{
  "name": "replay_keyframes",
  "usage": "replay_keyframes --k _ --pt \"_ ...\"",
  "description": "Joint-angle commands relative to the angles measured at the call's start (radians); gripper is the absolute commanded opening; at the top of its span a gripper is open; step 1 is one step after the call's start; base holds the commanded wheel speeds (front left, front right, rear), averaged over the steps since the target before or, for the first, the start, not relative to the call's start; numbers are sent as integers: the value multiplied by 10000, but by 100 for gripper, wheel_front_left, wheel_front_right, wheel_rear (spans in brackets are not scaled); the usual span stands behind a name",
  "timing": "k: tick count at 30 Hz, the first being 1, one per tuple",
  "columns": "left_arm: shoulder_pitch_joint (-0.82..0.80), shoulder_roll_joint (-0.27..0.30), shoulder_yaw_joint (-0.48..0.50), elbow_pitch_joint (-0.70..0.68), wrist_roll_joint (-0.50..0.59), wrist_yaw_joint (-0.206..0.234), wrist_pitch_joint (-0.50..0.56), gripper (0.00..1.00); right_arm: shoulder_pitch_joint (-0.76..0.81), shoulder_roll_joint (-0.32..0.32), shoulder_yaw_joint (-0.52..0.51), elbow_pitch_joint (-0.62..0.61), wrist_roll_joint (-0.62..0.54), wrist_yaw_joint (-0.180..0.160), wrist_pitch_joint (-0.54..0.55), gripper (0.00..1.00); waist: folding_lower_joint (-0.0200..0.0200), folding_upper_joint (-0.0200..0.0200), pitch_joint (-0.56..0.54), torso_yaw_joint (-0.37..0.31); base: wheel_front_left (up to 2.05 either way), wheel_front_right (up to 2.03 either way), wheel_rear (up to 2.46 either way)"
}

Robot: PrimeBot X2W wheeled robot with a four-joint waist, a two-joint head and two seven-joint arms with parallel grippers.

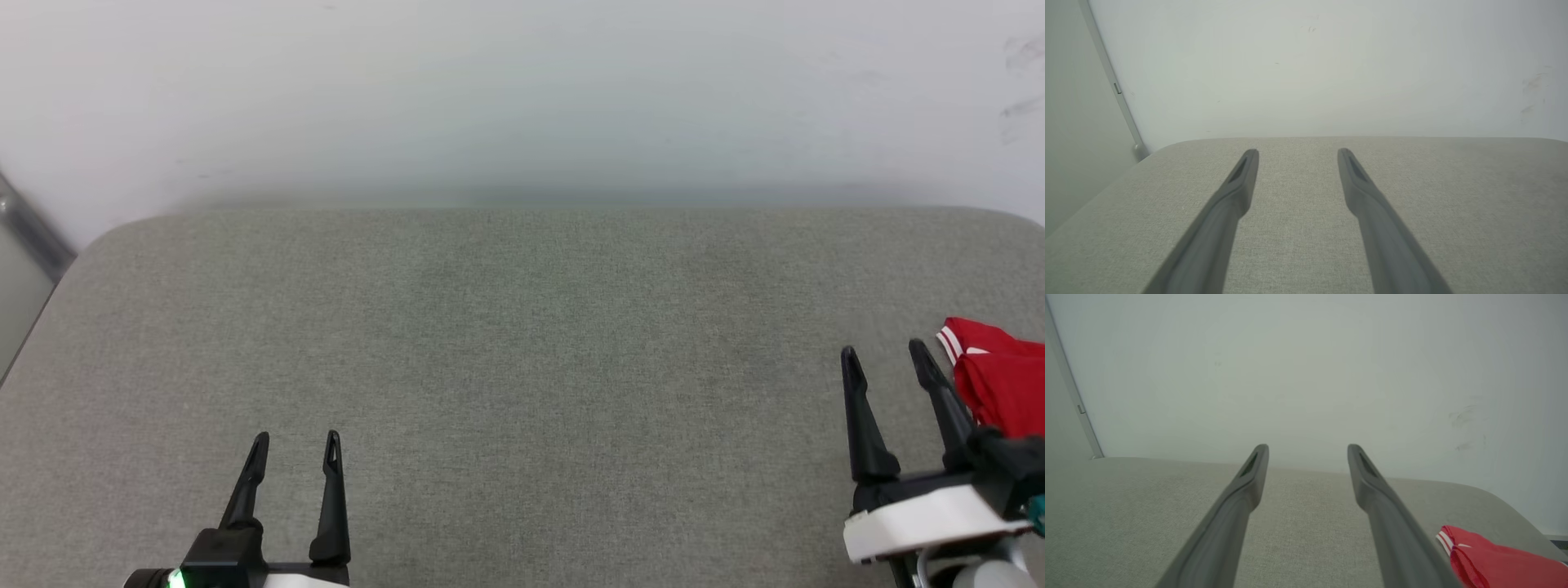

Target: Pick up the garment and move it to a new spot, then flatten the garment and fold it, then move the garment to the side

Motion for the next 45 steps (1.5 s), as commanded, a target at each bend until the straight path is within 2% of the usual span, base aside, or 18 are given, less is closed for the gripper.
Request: replay_keyframes --k 1,12,25,26,30,45 --pt "143 -13 22 29 -68 15 -26 100 279 89 -84 -67 34 -8 -28 100 2 -1 -67 22 0 0 0" --pt "343 -13 -12 290 -352 -80 -26 100 1706 622 -198 -336 164 -6 -29 100 2 -1 -345 58 0 0 0" --pt "297 -13 -9 627 -420 -204 -26 100 2099 788 -232 -382 240 -6 -30 100 2 -1 -418 102 0 0 0" --pt "269 -2 -38 656 -418 -207 0 0 1963 733 -232 -374 173 -2 0 0 2 -1 -419 103 0 0 0" --pt "321 -6 -68 966 -575 -223 65 0 1950 735 -213 -83 312 0 58 0 2 -1 -418 101 0 0 0" --pt "-265 40 153 1332 -3615 -469 762 0 1429 692 -284 254 3249 -1 747 0 2 -1 -360 36 0 0 0"
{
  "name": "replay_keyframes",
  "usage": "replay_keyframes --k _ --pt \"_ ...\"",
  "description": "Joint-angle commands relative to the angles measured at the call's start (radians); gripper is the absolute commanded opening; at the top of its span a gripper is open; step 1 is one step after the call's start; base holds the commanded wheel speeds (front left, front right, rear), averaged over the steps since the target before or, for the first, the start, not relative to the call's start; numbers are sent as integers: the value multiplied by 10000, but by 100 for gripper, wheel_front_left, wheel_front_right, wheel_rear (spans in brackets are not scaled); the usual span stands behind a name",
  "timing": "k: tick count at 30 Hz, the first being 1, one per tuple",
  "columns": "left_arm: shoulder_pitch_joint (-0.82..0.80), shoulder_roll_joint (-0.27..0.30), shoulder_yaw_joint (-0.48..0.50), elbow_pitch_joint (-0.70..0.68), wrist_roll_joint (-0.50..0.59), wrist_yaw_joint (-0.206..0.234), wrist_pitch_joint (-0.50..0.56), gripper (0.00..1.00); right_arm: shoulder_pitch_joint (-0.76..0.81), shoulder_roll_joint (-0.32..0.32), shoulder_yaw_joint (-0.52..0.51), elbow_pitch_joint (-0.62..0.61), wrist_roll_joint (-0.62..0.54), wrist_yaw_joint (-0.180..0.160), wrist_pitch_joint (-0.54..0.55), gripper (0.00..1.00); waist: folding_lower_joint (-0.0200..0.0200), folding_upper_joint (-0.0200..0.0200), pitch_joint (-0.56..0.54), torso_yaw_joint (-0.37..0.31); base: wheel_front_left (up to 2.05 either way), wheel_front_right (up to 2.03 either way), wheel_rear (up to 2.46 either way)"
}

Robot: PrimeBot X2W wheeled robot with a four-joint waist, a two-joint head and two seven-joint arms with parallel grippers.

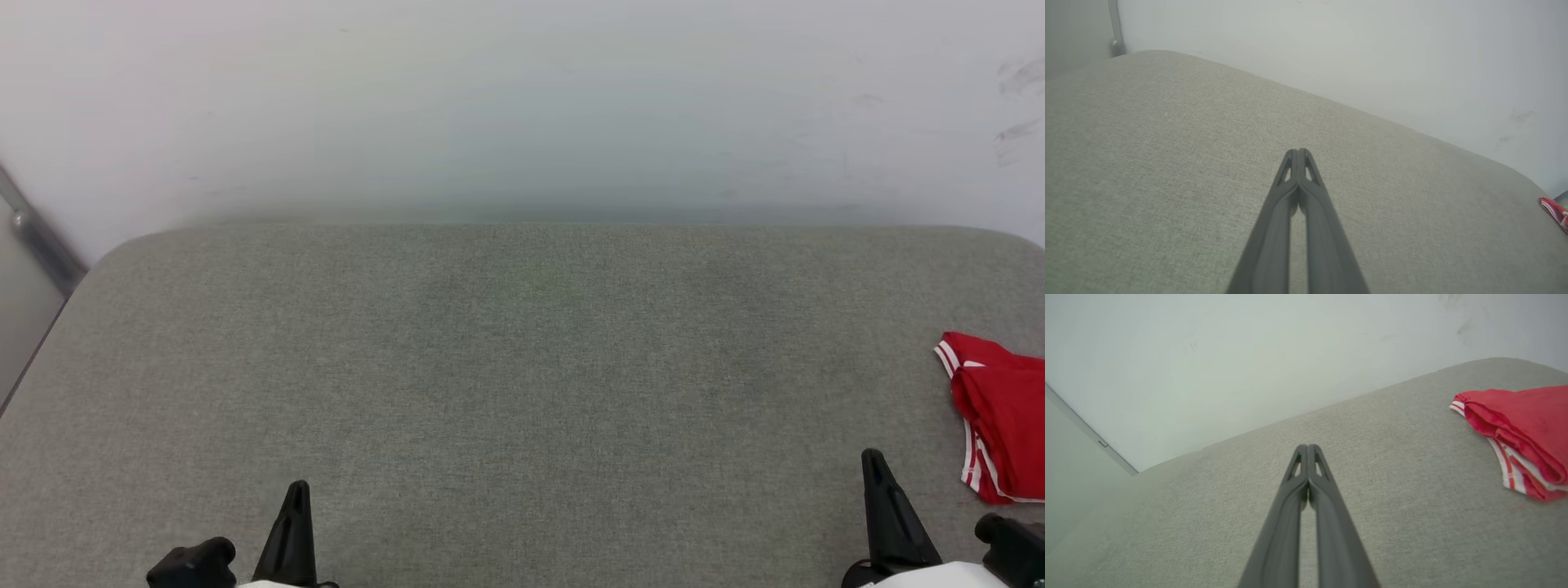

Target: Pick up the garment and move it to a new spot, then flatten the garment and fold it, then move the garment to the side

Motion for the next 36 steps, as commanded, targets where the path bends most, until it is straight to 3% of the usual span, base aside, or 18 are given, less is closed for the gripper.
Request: replay_keyframes --k 1,8,36 --pt "-305 40 50 -96 -340 -74 57 0 -302 -38 -31 -87 348 -1 49 0 0 0 3 -4 0 0 0" --pt "-570 56 159 66 -1739 -188 386 0 -544 -52 -71 69 1697 -1 373 0 0 0 35 -39 0 0 0" --pt "-1309 82 492 529 -5621 -512 1323 0 -1207 -66 -210 513 5441 -1 1308 0 0 0 140 -157 0 0 0"
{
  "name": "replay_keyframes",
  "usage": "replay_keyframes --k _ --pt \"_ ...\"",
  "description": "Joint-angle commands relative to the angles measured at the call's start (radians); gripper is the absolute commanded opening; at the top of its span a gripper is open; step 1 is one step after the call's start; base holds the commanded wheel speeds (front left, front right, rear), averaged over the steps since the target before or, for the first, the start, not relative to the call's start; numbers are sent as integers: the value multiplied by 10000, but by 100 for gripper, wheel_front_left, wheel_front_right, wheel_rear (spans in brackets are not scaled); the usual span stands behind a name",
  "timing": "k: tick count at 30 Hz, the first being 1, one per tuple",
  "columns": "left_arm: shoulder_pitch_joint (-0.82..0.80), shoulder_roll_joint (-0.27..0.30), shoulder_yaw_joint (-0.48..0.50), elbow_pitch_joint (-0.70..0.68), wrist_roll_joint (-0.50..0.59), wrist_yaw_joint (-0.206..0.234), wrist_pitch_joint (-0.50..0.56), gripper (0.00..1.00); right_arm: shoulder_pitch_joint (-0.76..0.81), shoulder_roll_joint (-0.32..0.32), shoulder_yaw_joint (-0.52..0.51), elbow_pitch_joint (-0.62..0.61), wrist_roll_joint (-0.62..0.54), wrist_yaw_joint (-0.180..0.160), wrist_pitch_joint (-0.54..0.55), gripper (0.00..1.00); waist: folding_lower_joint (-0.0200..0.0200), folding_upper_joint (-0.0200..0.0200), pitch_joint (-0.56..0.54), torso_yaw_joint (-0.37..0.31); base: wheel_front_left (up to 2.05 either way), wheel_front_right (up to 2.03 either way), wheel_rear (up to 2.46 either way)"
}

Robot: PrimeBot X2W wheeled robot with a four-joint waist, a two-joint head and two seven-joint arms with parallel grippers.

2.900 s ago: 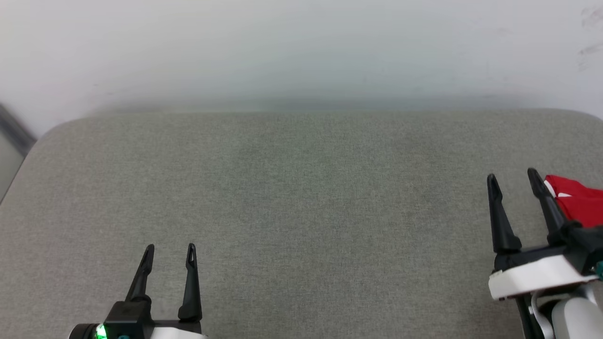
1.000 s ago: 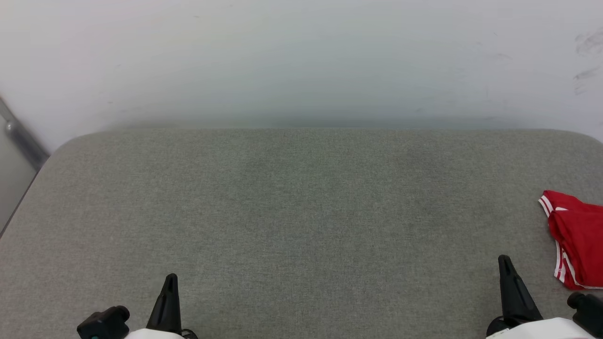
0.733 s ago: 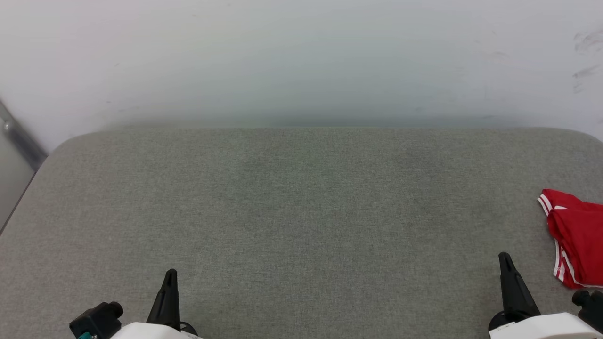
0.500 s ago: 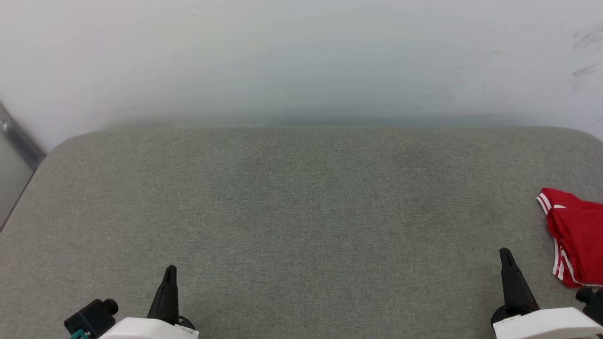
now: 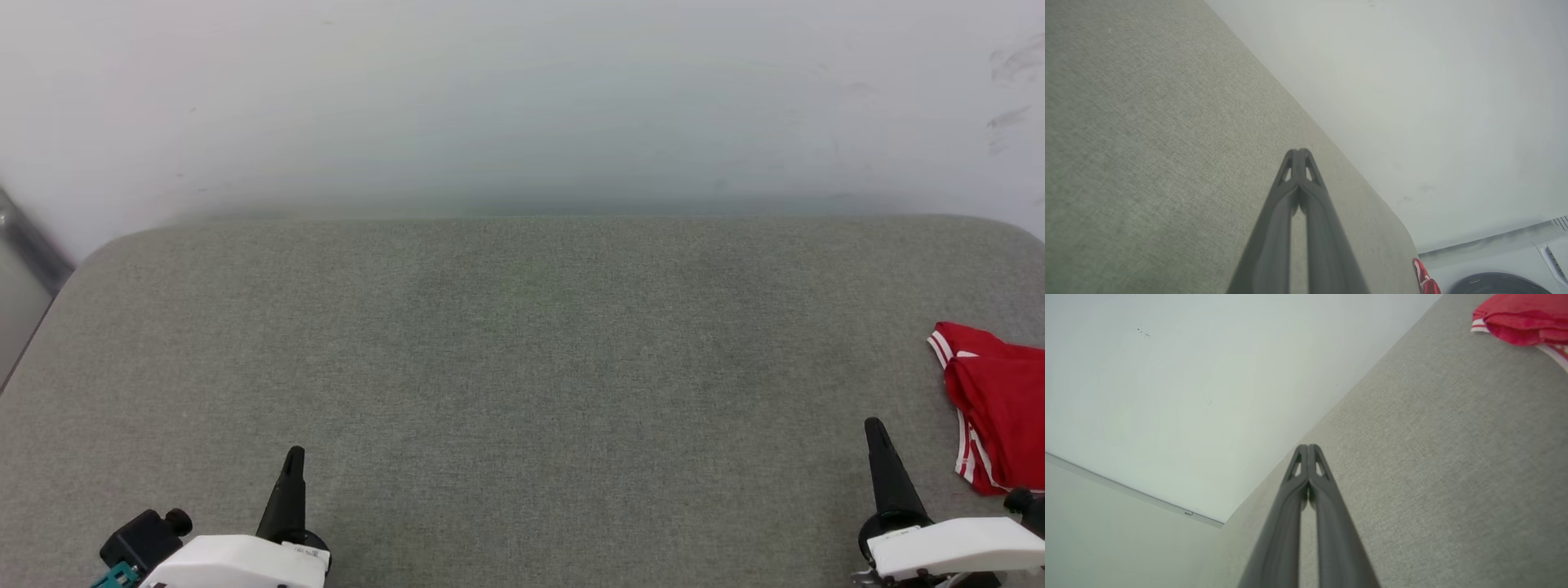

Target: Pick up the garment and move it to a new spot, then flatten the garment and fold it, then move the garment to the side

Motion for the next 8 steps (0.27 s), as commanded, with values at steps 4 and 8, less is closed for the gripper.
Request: replay_keyframes --k 4,8 --pt "-319 60 90 -1 -659 -110 158 0 -325 -51 -46 -7 640 0 153 0 -1 0 17 -19 0 0 0" --pt "-389 60 136 54 -1124 -151 271 0 -404 -49 -67 45 1094 0 271 0 -1 0 32 -36 0 0 0"
